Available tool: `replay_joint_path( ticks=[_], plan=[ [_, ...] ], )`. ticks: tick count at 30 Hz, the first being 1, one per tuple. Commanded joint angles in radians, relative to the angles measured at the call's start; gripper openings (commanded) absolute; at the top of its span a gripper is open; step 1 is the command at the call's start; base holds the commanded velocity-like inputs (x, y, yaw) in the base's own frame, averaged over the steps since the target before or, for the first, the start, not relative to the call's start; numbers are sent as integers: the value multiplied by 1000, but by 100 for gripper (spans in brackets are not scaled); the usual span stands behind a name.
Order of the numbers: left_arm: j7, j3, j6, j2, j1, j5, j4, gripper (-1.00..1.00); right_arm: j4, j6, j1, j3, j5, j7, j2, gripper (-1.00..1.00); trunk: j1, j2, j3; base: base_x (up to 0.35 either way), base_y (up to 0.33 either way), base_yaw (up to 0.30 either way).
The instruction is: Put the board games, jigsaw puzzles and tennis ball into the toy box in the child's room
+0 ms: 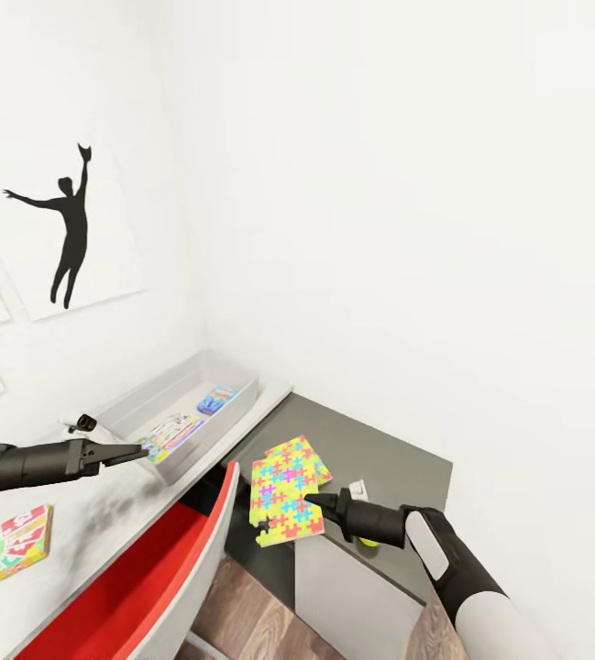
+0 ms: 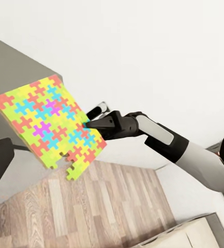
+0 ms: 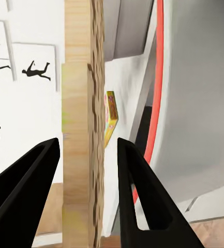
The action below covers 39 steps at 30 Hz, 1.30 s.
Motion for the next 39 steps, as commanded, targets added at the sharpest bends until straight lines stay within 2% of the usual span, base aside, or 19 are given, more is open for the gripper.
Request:
replay_joint_path(
  ticks=[1, 32, 39],
  plan=[
    [-4, 0, 11, 0, -1, 0, 0, 100, 0, 4, -1, -5, 5, 5, 1, -100, 1, -2, -2, 0, 0, 44],
    [-4, 8, 11, 4, -1, -5, 3, 100, 2, 2, 1, -14, -2, 10, -3, -100, 1, -2, -2, 0, 0, 3],
    [-4, 8, 10, 4, -1, -5, 3, 100, 2, -27, 1, -14, -6, 12, -2, -100, 1, -2, -2, 0, 0, 0]
  ],
)
